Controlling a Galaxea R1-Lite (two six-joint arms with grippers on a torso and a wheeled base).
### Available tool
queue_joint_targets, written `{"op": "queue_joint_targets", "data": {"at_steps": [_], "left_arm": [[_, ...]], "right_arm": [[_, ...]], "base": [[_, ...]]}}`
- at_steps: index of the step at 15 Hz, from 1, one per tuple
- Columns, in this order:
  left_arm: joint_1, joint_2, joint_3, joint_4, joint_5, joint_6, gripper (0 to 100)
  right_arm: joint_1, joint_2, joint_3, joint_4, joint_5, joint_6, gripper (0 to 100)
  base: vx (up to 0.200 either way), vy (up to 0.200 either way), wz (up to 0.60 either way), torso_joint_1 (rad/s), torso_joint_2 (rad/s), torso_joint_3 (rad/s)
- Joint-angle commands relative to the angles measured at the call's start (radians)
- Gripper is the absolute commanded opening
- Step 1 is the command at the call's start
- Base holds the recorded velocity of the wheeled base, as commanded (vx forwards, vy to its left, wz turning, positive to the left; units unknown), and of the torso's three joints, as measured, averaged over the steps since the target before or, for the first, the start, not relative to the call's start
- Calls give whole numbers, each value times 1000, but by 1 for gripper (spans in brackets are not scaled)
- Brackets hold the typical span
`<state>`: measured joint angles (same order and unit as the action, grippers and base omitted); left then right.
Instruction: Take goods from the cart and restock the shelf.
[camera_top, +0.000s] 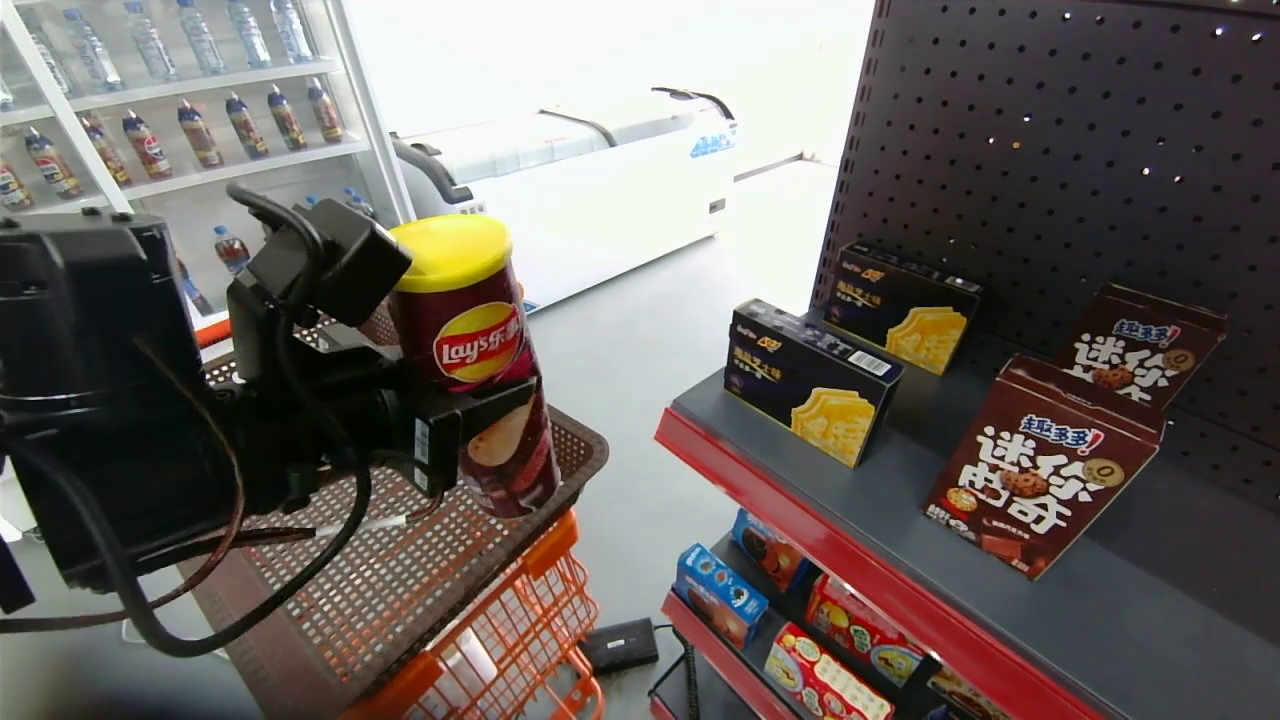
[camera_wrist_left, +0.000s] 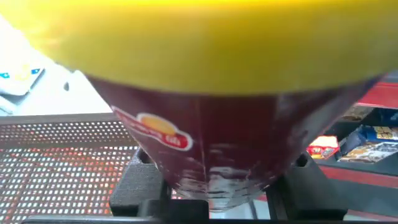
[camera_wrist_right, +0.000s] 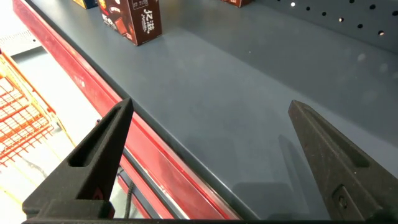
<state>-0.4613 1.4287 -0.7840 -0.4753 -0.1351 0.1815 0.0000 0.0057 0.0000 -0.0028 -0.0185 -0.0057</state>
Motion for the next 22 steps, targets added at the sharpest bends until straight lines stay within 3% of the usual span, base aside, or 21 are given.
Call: {"op": "queue_joint_targets", "data": {"at_steps": [1,6,17,22], "left_arm": [[-20,-68,37,15,0,4,0],[-46,-283,101,319,5,6,0],[-45,-289,88,325,19,1,0],[-53,-287,86,325,-9,1,0]], "right_arm": [[0,0,0,0,0,0,100],[0,0,0,1,2,0,100],[0,0,0,0,3,0,100],[0,0,0,0,3,0,100]], "base": [[0,0,0,0,0,0],[0,0,0,0,0,0],[0,0,0,0,0,0],[0,0,0,0,0,0]]}}
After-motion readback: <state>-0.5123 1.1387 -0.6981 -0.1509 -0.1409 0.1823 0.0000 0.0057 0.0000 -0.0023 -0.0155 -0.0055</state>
